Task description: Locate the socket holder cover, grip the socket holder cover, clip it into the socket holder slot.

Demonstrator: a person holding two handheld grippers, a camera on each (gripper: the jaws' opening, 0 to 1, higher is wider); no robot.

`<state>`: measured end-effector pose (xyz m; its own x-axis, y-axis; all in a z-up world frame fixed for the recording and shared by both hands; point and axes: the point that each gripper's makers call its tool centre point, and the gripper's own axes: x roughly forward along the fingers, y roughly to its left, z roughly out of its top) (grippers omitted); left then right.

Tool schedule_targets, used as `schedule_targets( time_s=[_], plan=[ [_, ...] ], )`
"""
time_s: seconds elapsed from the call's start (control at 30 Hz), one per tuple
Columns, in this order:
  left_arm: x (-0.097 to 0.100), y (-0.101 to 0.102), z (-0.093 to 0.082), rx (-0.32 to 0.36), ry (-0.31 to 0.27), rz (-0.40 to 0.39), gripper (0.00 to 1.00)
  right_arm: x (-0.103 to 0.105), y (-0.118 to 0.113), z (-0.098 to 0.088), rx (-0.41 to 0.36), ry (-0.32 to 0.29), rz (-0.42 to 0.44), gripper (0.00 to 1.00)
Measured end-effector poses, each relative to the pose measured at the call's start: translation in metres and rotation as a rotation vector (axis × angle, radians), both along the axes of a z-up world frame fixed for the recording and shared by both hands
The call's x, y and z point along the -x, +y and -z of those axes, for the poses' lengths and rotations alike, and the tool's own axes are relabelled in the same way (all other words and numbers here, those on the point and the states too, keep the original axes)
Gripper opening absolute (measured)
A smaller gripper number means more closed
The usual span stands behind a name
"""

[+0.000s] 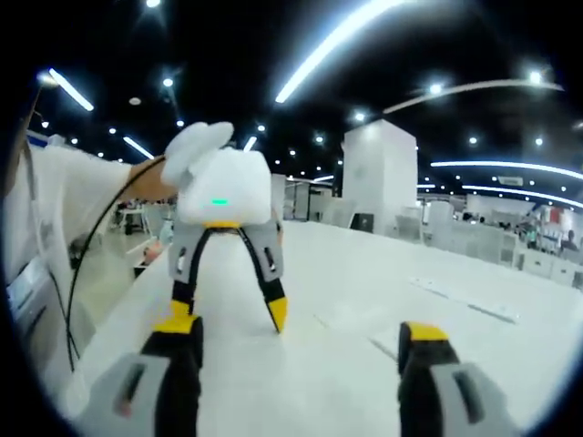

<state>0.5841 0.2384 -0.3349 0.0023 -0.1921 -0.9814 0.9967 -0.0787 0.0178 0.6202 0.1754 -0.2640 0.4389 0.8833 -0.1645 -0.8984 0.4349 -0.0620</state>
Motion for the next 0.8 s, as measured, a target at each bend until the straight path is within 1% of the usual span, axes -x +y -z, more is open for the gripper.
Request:
schedule_targets(
  time_s=[0.1, 0.37, 0.53, 0.67, 0.8],
  plan=[
    [0.0, -0.001, -0.001, -0.002, -0.002, -0.001, 0.66, 0.001, 0.001, 0.004, 0.018, 0.001, -0.006, 0.87],
    [-0.006, 0.002, -0.003, -0.016, -0.017, 0.005, 0.66, 0.0, 0.0, 0.003, 0.016, 0.005, -0.007, 0.86],
    [-0.008, 0.009, -0.004, -0.04, -0.03, 0.011, 0.65, 0.0, 0.001, 0.006, 0.027, 0.007, -0.012, 0.86],
    [-0.013, 0.009, -0.006, -0.035, -0.042, 0.015, 0.65, -0.001, 0.001, 0.006, 0.029, 0.011, -0.01, 0.86],
    [-0.013, 0.011, -0.007, -0.055, -0.042, 0.026, 0.65, -0.001, 0.001, 0.007, 0.03, 0.012, -0.011, 0.86]
  ],
)
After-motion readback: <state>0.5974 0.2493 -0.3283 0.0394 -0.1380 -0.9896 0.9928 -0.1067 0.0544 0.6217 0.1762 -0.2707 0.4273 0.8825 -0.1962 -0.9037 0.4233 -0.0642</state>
